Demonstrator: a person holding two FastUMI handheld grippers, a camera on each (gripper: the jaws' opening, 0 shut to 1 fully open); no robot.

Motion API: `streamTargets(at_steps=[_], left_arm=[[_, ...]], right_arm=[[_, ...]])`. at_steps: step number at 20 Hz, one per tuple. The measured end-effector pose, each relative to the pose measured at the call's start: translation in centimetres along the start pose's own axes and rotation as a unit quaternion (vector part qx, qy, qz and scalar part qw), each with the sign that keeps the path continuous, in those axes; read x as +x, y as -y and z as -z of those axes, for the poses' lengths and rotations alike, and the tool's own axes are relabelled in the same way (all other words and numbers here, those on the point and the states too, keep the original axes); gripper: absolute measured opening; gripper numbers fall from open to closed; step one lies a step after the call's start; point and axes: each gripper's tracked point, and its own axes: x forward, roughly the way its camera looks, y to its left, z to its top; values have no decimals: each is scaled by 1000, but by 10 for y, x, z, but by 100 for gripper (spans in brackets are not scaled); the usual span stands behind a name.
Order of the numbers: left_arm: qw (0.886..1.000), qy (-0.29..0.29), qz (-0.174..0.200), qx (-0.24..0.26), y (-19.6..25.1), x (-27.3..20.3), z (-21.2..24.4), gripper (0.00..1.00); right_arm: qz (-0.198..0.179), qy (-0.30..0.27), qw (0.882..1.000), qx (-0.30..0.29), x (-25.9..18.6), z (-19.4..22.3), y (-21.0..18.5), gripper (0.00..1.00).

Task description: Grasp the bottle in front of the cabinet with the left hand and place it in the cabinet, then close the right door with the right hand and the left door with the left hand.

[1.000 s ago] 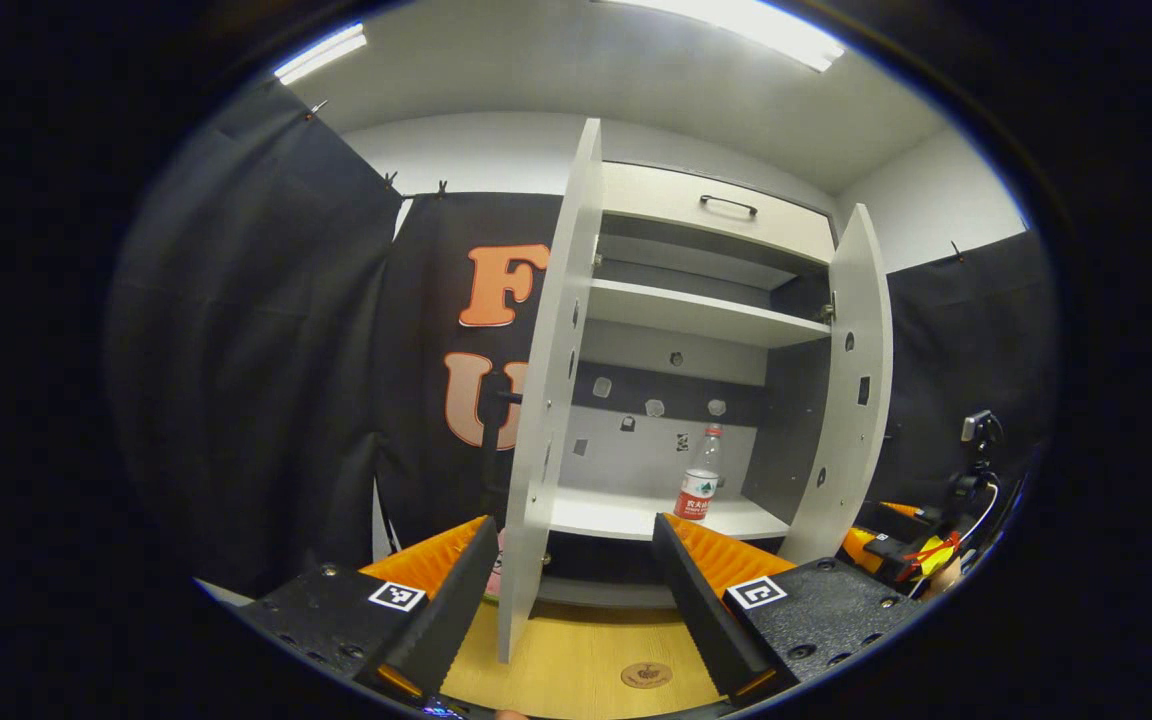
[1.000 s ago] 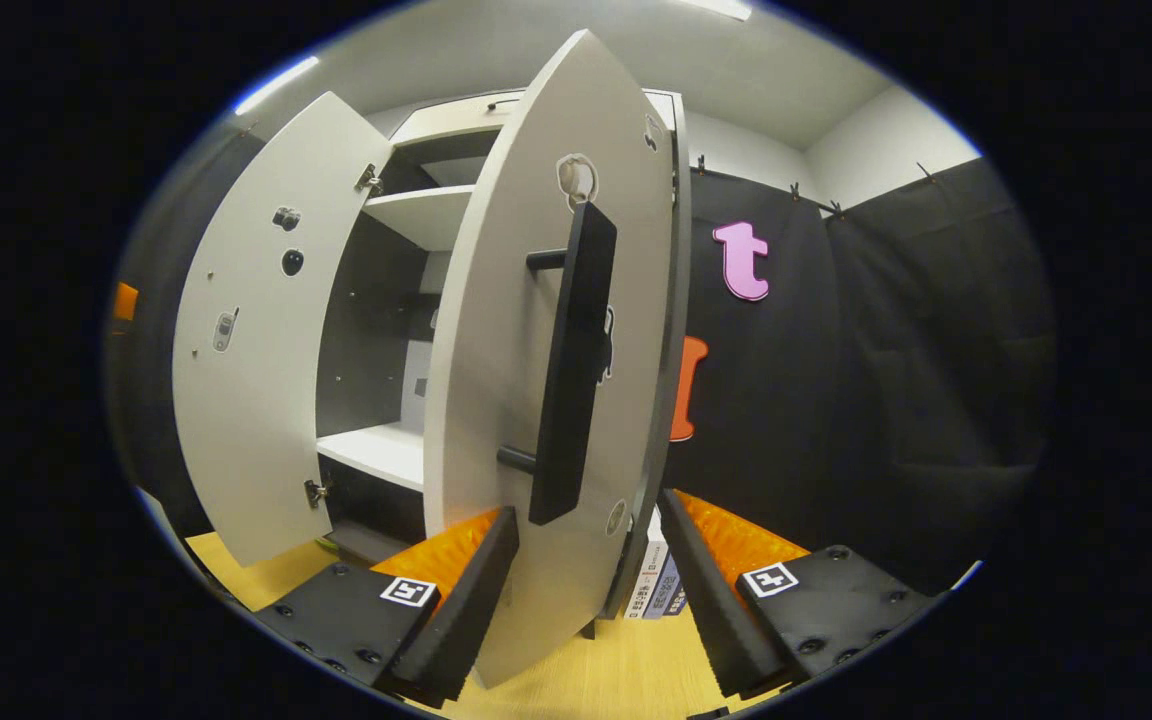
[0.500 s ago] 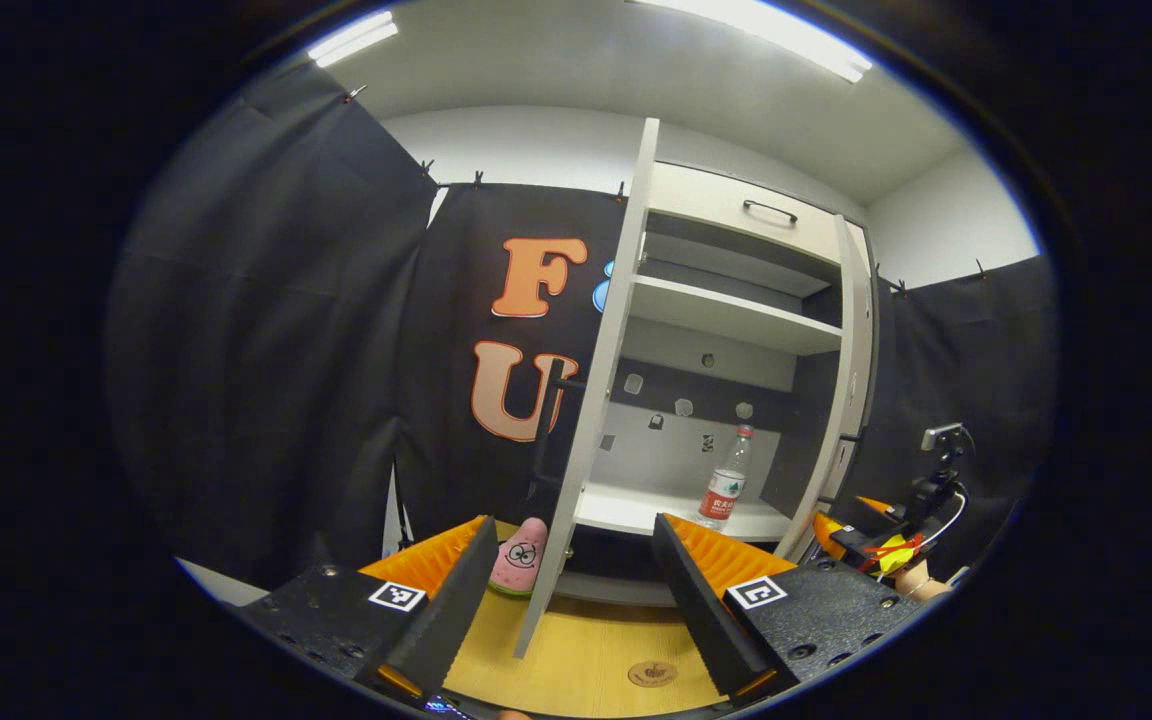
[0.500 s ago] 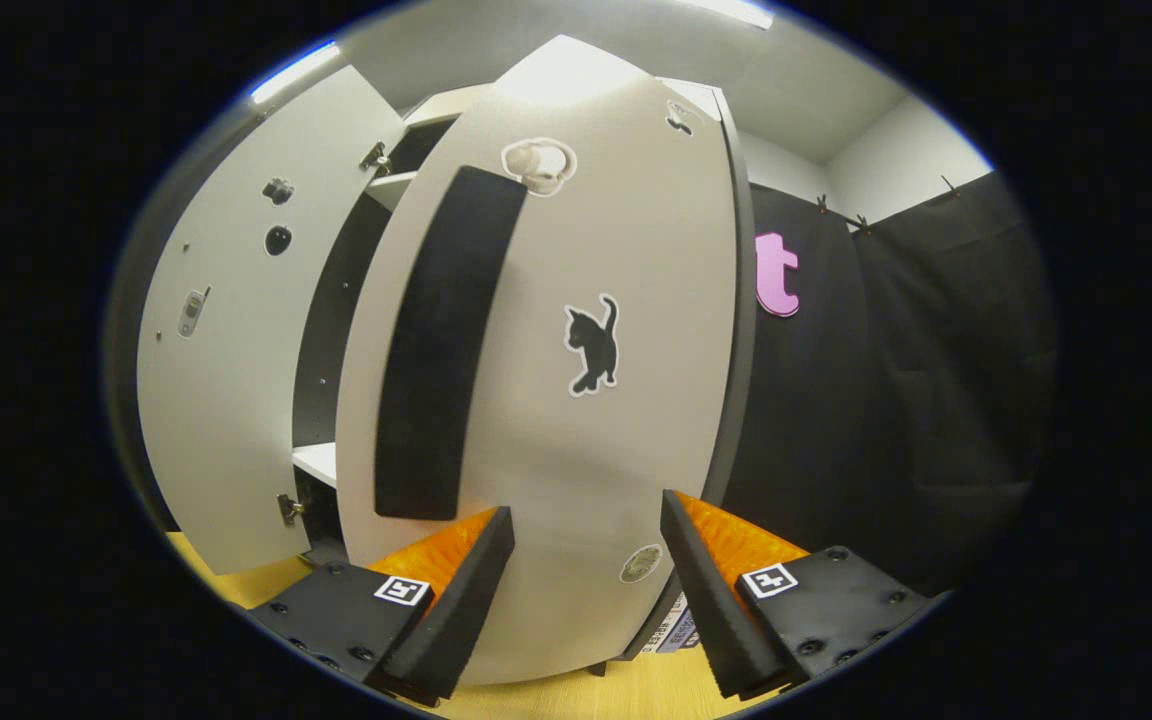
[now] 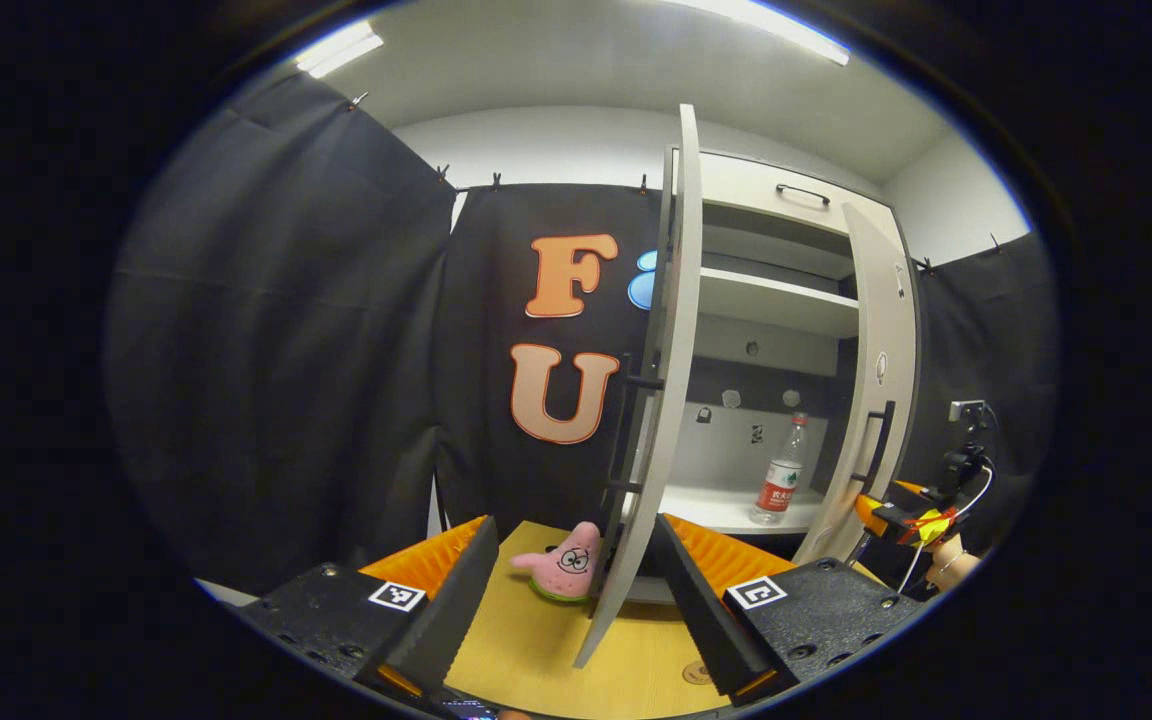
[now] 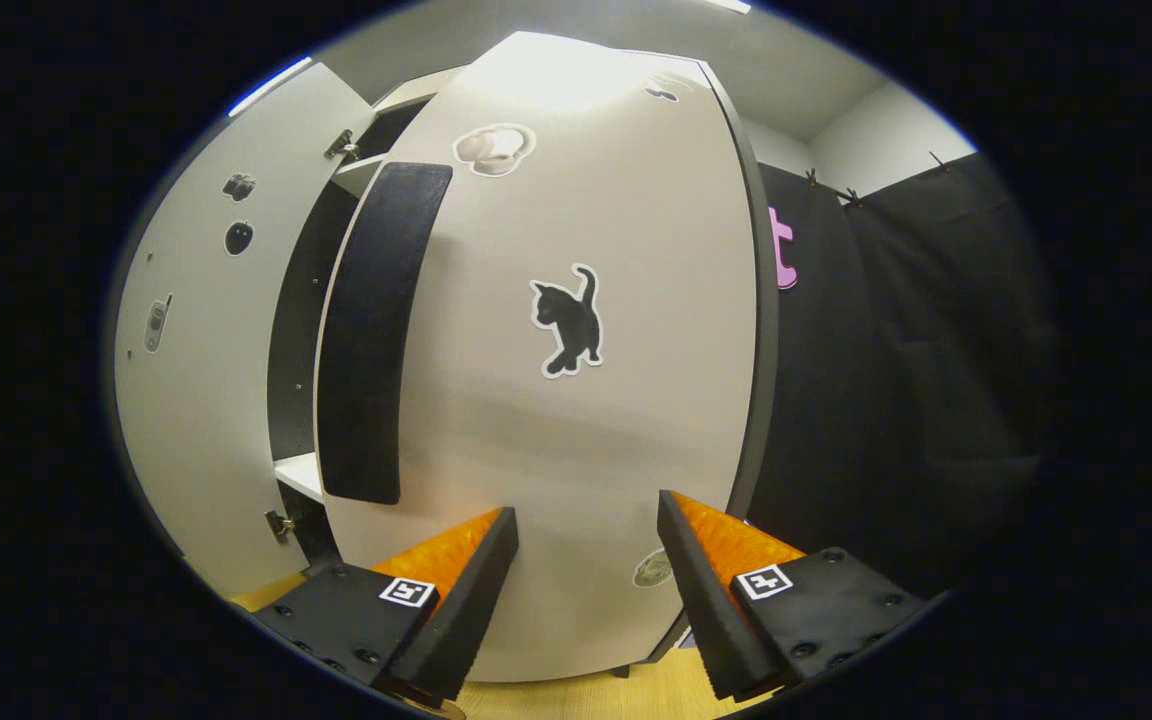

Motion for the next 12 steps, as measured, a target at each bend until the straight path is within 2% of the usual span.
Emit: streamTargets(at_steps=[8, 12], left_arm=[[1000, -20, 2, -18, -8, 43, 27, 95], [999, -33, 24, -23, 3, 67, 42, 95]], right_arm=[[7, -16, 1000, 2, -5, -2, 2, 94], [16, -13, 1000, 4, -15, -6, 9, 95]])
